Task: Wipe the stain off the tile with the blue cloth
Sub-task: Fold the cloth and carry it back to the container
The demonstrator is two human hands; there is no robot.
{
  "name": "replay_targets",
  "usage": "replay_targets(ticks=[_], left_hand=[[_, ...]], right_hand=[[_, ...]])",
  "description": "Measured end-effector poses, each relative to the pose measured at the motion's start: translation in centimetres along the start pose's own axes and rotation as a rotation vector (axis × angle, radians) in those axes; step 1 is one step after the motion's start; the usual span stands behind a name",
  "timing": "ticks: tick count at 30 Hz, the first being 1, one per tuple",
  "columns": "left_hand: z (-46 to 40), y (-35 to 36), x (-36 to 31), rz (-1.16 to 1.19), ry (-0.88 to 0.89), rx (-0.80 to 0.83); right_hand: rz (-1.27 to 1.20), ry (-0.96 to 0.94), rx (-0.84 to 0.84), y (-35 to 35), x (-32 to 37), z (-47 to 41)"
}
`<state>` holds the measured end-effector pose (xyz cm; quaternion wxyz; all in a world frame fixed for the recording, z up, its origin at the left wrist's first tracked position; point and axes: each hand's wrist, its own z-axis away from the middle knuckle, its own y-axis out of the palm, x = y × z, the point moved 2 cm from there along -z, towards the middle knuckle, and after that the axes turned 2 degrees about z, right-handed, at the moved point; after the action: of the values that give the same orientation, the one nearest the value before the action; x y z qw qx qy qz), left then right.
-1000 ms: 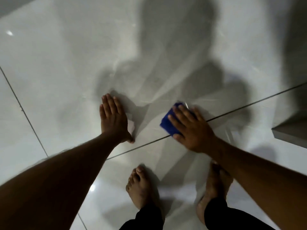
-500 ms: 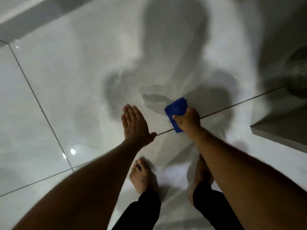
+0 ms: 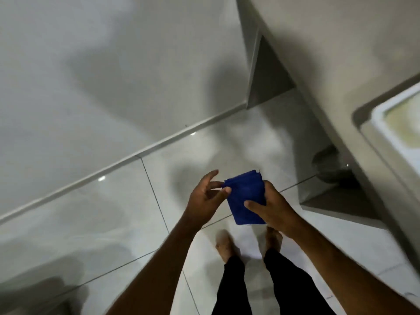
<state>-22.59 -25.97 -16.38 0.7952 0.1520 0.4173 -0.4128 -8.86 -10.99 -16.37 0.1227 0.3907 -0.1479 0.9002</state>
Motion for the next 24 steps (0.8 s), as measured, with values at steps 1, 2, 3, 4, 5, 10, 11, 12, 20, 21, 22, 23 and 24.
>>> replay_targets(ticks=[1, 2, 3, 4, 5, 10, 11, 12, 20, 21, 22, 23, 24], left_hand=[[2.3, -0.5, -2.9, 0.013, 0.058, 0.016], [4.5, -0.9, -5.5, 0.026, 0.104, 0.025], [6.6, -1.1, -7.6, 0.038, 0.139, 0.027], [8.4, -1.2, -9.4, 0.047, 0.181, 0.025], [9.7, -1.3, -10.8, 0.044, 0.220, 0.010], [13.9, -0.9, -15.4, 0.032, 0.359, -0.039], [14.3, -0.4, -16.0, 0.001, 0.362, -0.030], [14.7, 0.2, -16.6, -0.028, 0.362, -0.015], [13.6, 10.5, -22.1, -0.162, 0.436, 0.084], [13.3, 12.6, -22.8, -0.178, 0.443, 0.103], [12.8, 14.8, -23.4, -0.191, 0.450, 0.119], [12.3, 17.1, -24.1, -0.212, 0.456, 0.128], [11.6, 19.5, -24.8, -0.245, 0.466, 0.129]], right_hand=[[0.002, -0.036, 0.009, -0.7, 2.4, 2.7], [-0.004, -0.066, 0.019, -1.3, 4.7, 5.3], [-0.019, -0.090, 0.026, -1.8, 6.5, 7.7], [-0.037, -0.118, 0.031, -2.2, 8.1, 10.0], [-0.054, -0.145, 0.033, -2.3, 9.3, 11.6], [-0.048, -0.249, -0.055, -3.3, 12.6, 16.8], [-0.051, -0.252, -0.092, -3.7, 12.9, 17.4], [-0.056, -0.253, -0.128, -4.1, 13.1, 18.1], [0.037, -0.243, -0.360, -14.3, 11.9, 23.4], [0.110, -0.236, -0.396, -16.6, 11.6, 24.1], [0.175, -0.230, -0.442, -19.0, 11.2, 24.6], [0.245, -0.213, -0.490, -21.4, 10.7, 24.9], [0.322, -0.188, -0.539, -23.7, 10.0, 25.0]])
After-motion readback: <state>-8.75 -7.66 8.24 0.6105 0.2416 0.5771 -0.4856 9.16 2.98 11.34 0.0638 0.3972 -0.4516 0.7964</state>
